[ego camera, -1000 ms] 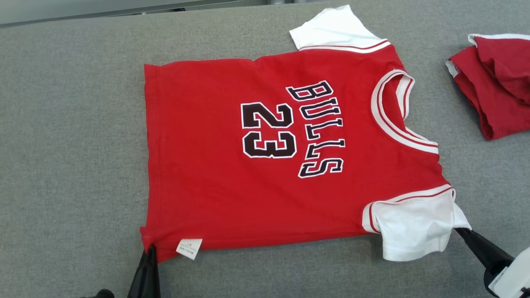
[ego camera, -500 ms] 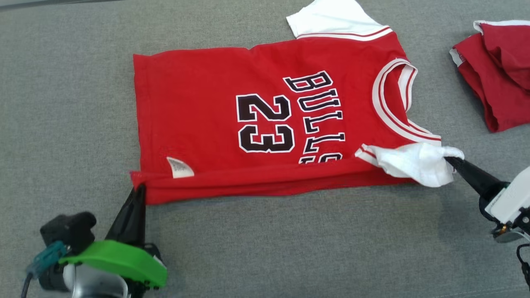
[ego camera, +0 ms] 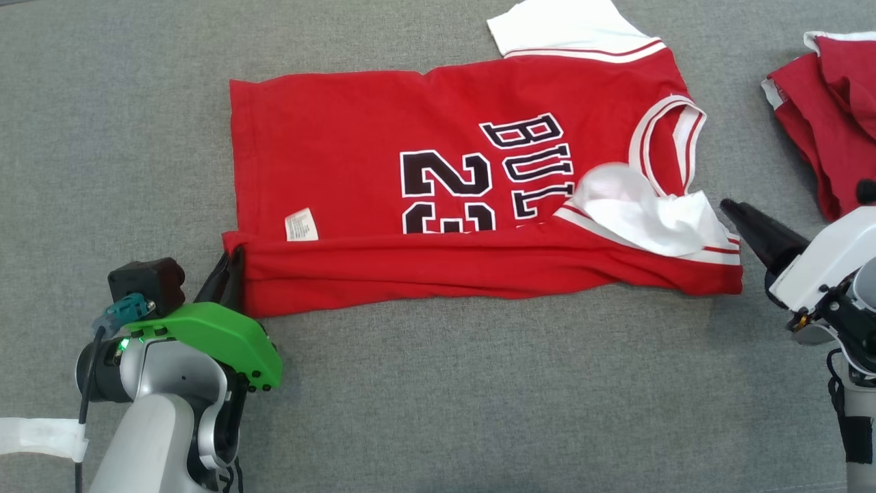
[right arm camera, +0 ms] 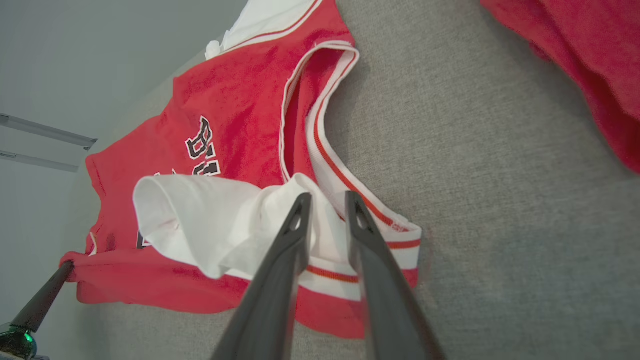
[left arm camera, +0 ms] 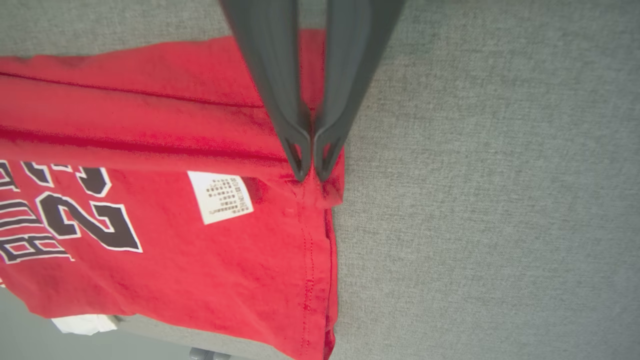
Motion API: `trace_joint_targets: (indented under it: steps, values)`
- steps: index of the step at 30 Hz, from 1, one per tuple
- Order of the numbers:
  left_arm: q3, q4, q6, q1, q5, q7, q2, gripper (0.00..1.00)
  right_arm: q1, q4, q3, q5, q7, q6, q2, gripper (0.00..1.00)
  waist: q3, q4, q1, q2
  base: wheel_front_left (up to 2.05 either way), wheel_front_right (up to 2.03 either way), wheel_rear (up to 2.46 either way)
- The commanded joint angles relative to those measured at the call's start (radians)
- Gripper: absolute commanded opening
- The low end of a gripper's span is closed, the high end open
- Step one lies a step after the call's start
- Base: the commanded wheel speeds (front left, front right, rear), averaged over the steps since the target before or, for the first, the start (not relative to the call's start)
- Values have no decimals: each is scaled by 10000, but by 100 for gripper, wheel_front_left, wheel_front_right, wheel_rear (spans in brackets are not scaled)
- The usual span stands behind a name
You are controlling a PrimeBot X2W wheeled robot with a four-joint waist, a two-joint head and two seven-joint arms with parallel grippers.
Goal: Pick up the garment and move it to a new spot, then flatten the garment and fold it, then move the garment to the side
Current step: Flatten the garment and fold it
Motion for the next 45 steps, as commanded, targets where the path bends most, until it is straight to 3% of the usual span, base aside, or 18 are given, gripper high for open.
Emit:
trace_joint_targets:
  steps: [1,7,14,18,27,40,41,42,43,45]
  values:
    - [29,212,97,-219,45,-82,-68,100,-206,14,-55,-210,-464,3,-117,100,-85,-8,1,90,0,0,0]
    - [298,-45,270,309,-300,-412,-274,100,152,-605,283,-579,-1777,3,-707,100,-251,-35,1,90,0,0,0]
    - [263,-1406,350,1766,-836,55,-324,100,1561,-1596,973,-832,-1821,3,-1635,100,-162,-90,1,90,0,0,0]
    - [297,-1836,469,2199,-913,433,-81,100,2244,-1604,1342,-1125,-1919,3,-2034,100,35,-76,1,90,0,0,0]
    - [301,-1588,587,1429,-909,985,136,100,1697,-603,2571,-1356,-1856,3,-2209,100,266,-36,1,90,0,0,0]
    - [-202,-470,220,625,-1151,2034,280,97,947,229,3022,-1208,-1246,3,-2198,100,351,-43,1,90,0,0,0]
    - [-237,-445,185,638,-1180,2081,262,51,901,294,3073,-1141,-1221,3,-2151,78,336,-53,1,90,0,0,0]
    - [-288,-422,113,665,-1244,2121,248,0,861,366,3121,-1050,-1205,5,-2101,41,319,-58,1,90,0,0,0]
    - [-332,-389,43,709,-1307,2206,249,0,806,433,3172,-907,-1157,5,-2058,2,293,-57,1,90,0,0,0]
    - [-333,-371,-22,809,-1357,2248,315,0,742,539,3269,-630,-1037,6,-2102,0,200,-46,1,90,0,0,0]
